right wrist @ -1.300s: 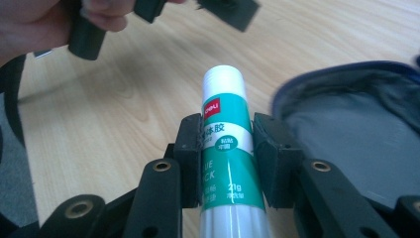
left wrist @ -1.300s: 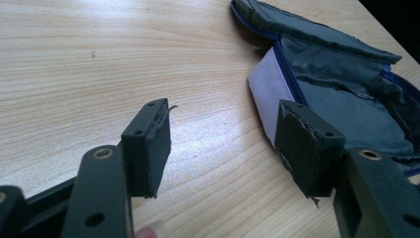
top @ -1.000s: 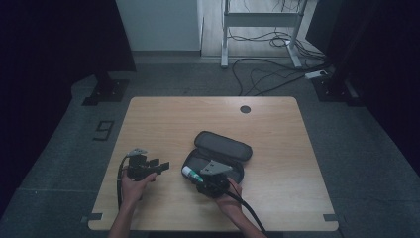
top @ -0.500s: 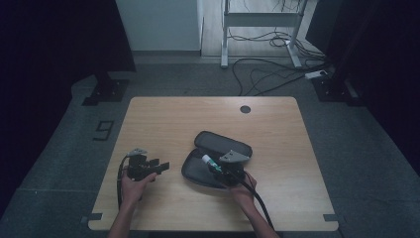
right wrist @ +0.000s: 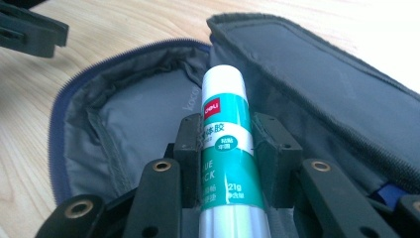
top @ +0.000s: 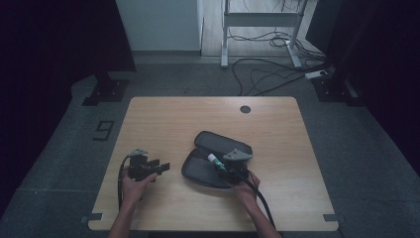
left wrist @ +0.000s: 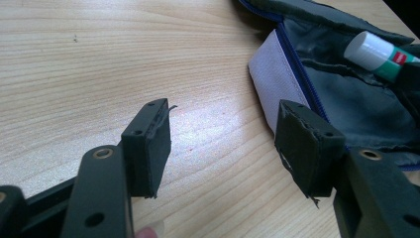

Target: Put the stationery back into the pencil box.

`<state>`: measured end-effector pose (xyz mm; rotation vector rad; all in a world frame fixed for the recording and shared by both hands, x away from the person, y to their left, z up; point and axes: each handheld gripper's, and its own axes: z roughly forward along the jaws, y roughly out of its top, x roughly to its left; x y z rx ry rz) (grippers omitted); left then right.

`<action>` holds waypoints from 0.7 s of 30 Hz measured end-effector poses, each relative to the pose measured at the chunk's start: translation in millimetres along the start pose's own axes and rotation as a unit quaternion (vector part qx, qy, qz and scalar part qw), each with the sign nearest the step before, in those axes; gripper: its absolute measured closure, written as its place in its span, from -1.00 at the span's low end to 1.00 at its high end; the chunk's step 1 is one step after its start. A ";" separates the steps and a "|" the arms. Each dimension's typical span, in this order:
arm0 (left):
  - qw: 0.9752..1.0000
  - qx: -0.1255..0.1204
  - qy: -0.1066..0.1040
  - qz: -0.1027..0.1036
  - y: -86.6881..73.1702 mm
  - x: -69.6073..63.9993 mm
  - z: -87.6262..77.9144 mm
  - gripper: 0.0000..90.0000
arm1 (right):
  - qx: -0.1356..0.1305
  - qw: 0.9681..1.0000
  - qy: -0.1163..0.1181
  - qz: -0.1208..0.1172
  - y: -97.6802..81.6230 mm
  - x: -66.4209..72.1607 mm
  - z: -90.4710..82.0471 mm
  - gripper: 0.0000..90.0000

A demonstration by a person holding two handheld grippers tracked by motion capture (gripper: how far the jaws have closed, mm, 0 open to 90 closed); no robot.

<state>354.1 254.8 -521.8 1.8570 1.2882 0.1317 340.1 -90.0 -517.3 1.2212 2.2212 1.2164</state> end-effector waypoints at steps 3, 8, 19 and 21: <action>1.000 0.001 0.000 0.000 0.0 -0.3 0.1 -0.13 | 0.011 1.000 -0.006 -0.002 -2.1 0.1 3.2 0.44; 1.000 0.000 -0.001 0.000 0.0 -0.1 0.0 -0.13 | 0.036 0.999 -0.009 -0.024 -4.4 3.0 8.2 0.43; 1.000 -0.002 0.000 -0.001 0.0 0.1 -1.2 -0.14 | 0.026 0.999 -0.003 -0.018 -3.7 2.1 3.6 0.13; 1.000 -0.002 -0.001 -0.001 0.1 0.3 -1.6 -0.14 | 0.011 1.000 0.005 -0.010 -2.4 0.0 -1.0 0.09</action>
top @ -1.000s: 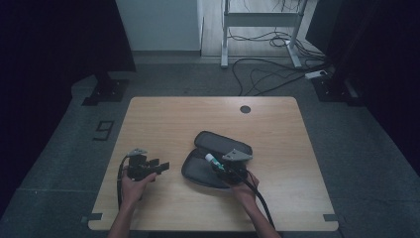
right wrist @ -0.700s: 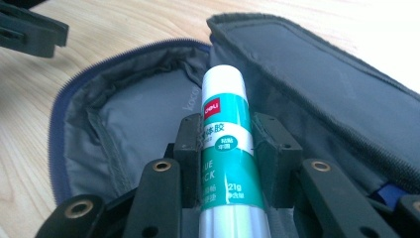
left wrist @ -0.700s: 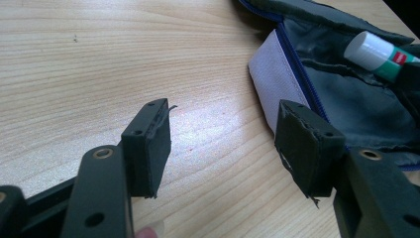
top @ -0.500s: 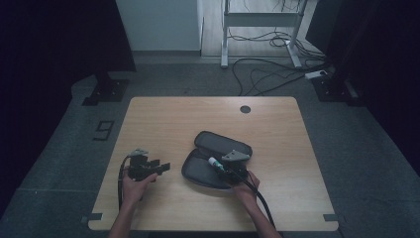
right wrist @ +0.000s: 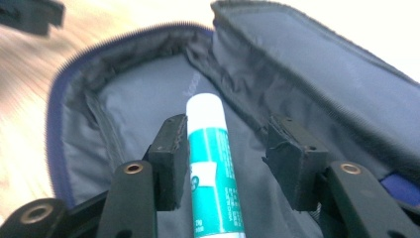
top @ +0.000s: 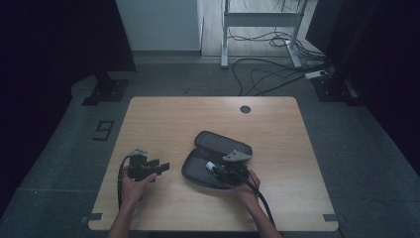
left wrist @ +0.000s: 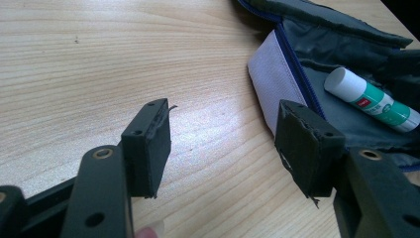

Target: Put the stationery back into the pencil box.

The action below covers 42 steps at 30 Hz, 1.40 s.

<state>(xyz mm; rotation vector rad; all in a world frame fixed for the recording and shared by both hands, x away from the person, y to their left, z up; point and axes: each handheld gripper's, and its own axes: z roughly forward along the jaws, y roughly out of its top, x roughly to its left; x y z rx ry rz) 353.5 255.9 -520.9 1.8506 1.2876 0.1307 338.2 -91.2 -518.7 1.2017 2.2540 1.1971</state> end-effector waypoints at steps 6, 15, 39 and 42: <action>1.000 -0.001 0.001 0.000 0.1 0.8 -0.9 -0.14 | -0.035 0.999 0.002 0.014 1.1 -10.0 -16.7 0.01; 1.000 -0.001 0.002 0.000 0.0 1.0 -1.8 -0.14 | -0.066 0.997 -0.018 0.023 -8.8 -35.1 -45.8 -0.04; 1.000 0.007 0.001 0.001 -1.5 -0.5 2.9 -0.14 | -0.030 0.989 -0.119 0.078 -78.6 -115.3 -81.9 -0.05; 1.000 0.008 0.000 0.002 -1.6 -0.4 3.4 -0.14 | -0.023 0.990 -0.120 0.074 -79.0 -115.6 -80.2 -0.06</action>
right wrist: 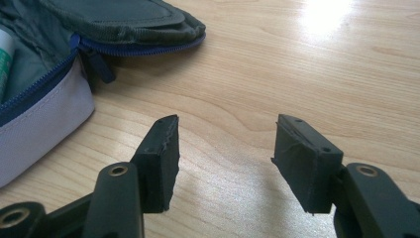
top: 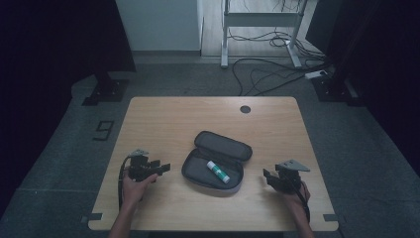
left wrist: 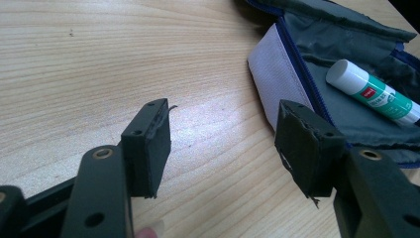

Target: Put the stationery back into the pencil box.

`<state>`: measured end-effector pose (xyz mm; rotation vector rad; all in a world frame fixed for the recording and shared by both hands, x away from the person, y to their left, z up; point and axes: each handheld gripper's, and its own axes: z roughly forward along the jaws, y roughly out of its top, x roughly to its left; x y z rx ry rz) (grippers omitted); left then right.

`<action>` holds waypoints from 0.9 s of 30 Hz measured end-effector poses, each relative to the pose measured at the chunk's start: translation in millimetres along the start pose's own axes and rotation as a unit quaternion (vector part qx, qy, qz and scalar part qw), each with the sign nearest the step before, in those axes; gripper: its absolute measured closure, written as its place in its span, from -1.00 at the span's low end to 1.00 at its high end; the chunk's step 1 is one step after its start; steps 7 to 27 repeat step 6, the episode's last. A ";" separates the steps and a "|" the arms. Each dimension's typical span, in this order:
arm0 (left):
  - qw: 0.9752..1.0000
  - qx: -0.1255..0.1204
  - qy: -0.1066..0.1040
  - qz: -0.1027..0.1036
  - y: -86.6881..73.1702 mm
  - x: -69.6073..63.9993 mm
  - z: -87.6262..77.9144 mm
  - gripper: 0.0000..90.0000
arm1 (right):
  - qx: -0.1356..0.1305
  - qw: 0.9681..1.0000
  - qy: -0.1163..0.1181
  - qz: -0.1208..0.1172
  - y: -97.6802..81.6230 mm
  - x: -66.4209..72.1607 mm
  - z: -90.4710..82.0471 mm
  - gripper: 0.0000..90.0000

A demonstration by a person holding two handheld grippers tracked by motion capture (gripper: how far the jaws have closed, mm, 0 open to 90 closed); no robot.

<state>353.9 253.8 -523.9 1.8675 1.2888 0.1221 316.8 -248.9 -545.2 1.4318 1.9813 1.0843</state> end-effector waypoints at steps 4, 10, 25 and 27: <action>1.000 0.002 0.001 0.000 -0.1 0.2 0.7 -0.14 | 0.010 1.000 0.001 -0.004 -0.7 0.4 2.8 -0.08; 1.000 0.002 0.001 0.000 -0.1 0.5 1.0 -0.14 | 0.017 1.000 0.000 -0.006 -1.2 0.8 4.2 -0.08; 1.000 0.002 0.001 0.000 -0.1 0.5 1.0 -0.14 | 0.017 1.000 0.000 -0.006 -1.2 0.8 4.2 -0.08; 1.000 0.002 0.001 0.000 -0.1 0.5 1.0 -0.14 | 0.017 1.000 0.000 -0.006 -1.2 0.8 4.2 -0.08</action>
